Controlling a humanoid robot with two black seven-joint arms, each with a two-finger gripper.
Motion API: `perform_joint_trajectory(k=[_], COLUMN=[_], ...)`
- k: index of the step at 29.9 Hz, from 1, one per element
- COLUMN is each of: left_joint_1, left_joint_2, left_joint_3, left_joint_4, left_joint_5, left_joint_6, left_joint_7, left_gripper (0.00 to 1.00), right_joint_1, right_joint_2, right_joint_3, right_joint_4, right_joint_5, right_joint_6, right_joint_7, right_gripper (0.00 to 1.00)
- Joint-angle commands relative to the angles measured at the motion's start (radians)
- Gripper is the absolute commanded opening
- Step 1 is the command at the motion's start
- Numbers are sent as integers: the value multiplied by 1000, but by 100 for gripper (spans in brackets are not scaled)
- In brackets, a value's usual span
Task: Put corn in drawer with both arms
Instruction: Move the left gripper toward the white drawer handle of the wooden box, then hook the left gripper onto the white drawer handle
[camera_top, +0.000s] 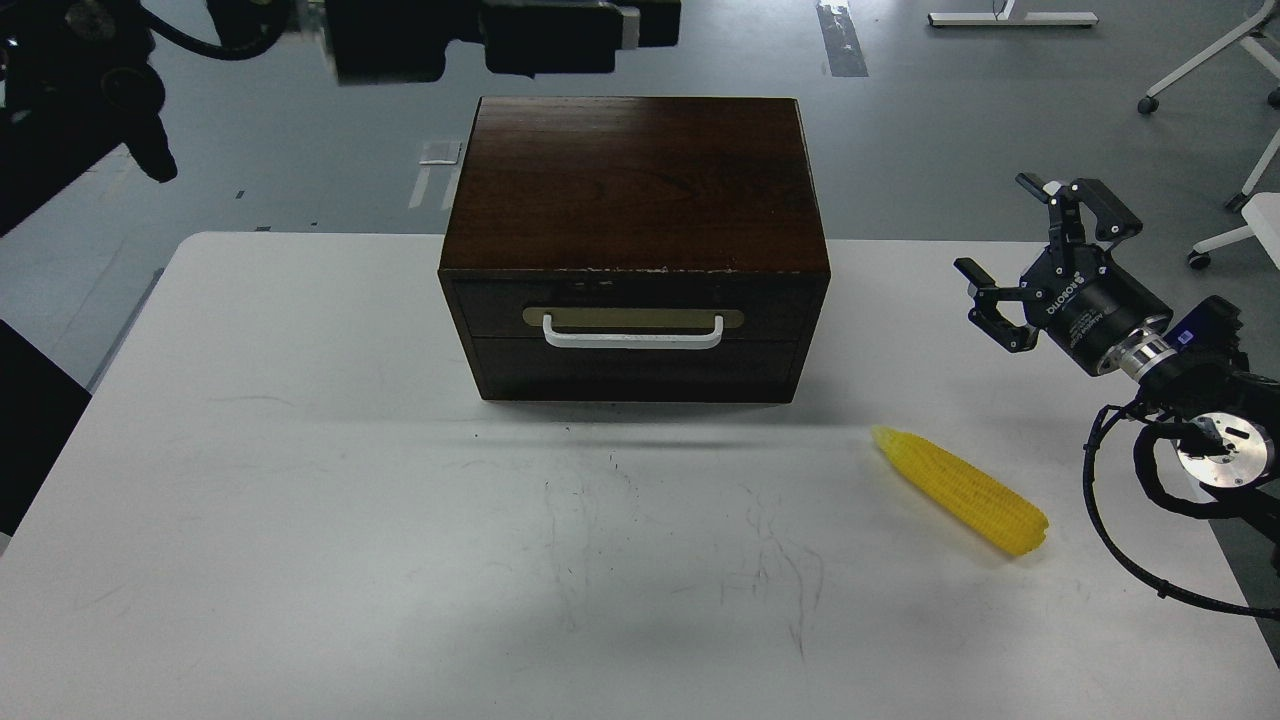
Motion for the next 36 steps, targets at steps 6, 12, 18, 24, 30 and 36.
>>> perform_joint_trajectory(k=[6, 12, 18, 24, 30, 36], left_joint_1=[-169, -251, -260, -252, -248, -248], left_joint_2=[-119, -214, -282, -299, -322, -345], left_joint_3=[322, 500, 587, 638, 672, 704], left_joint_4=[-10, -14, -1, 22, 75, 101], left_joint_5=[302, 429, 483, 524, 552, 554], left_joint_6=[0, 0, 0, 0, 0, 0], left_joint_7=[-17, -17, -17, -17, -17, -17], left_gripper=[98, 98, 98, 98, 98, 98], right_joint_1=[3, 3, 3, -2, -2, -7], right_joint_2=[1, 1, 1, 2, 1, 2], right_joint_3=[0, -2, 0, 0, 0, 0], right_joint_4=[0, 0, 0, 1, 2, 2], right_joint_5=[-1, -1, -1, -1, -1, -1], right_joint_6=[0, 0, 0, 0, 0, 0], right_joint_7=[0, 0, 0, 0, 0, 0], right_gripper=[100, 100, 100, 100, 100, 100])
